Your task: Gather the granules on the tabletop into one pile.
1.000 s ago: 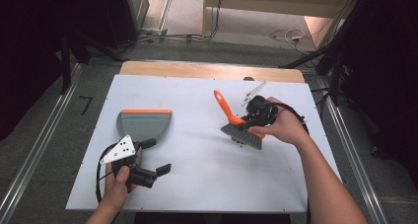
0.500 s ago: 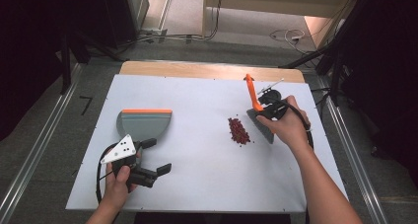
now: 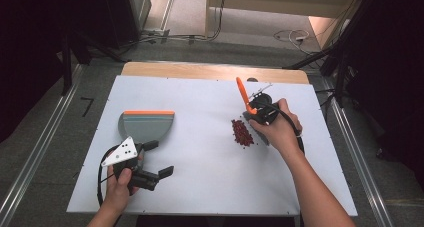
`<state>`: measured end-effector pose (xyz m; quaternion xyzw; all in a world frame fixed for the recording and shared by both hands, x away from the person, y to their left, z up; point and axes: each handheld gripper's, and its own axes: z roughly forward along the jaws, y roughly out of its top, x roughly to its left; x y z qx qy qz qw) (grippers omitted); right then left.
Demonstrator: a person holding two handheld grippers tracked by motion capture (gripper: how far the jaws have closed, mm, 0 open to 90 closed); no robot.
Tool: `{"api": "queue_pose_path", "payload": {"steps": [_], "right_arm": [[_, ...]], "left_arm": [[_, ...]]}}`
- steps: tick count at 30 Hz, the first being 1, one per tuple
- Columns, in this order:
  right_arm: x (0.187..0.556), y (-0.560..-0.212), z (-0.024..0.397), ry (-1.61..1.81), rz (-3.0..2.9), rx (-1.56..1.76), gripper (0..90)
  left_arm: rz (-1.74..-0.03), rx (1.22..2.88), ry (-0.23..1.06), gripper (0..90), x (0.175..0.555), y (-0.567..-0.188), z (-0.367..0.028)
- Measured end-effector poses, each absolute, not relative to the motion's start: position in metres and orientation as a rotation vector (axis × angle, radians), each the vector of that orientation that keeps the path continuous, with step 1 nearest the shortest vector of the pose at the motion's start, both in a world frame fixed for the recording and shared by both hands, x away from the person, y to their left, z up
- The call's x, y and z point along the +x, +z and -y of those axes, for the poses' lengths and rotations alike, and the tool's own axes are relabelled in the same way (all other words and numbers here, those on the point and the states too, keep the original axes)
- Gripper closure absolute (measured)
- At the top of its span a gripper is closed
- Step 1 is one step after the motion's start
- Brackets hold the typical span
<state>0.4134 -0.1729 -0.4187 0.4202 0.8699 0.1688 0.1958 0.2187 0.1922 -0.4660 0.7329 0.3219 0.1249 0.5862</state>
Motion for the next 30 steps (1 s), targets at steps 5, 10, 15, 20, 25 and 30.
{"api": "queue_pose_path", "payload": {"steps": [5,10,15,20,25,30], "right_arm": [[0.424,-0.432,0.160,0.388,-2.460,0.879,68.6],[0.420,-0.436,0.153,0.367,-2.545,0.766,68.7],[0.411,-0.427,0.163,0.421,-2.553,0.800,68.5],[0.403,-0.415,0.182,0.529,-2.493,0.898,68.5],[0.391,-0.407,0.203,0.674,-2.440,1.004,68.5],[0.375,-0.406,0.225,0.812,-2.400,1.101,68.5]], "left_arm": [[-0.749,1.714,0.290,0.1,0.219,-0.466,-0.191],[-0.752,1.707,0.292,0.1,0.219,-0.466,-0.193],[-0.749,1.712,0.290,0.1,0.219,-0.466,-0.192],[-0.752,1.711,0.293,0.1,0.219,-0.466,-0.192],[-0.752,1.712,0.294,0.1,0.219,-0.467,-0.191],[-0.757,1.711,0.297,0.2,0.219,-0.466,-0.192]]}}
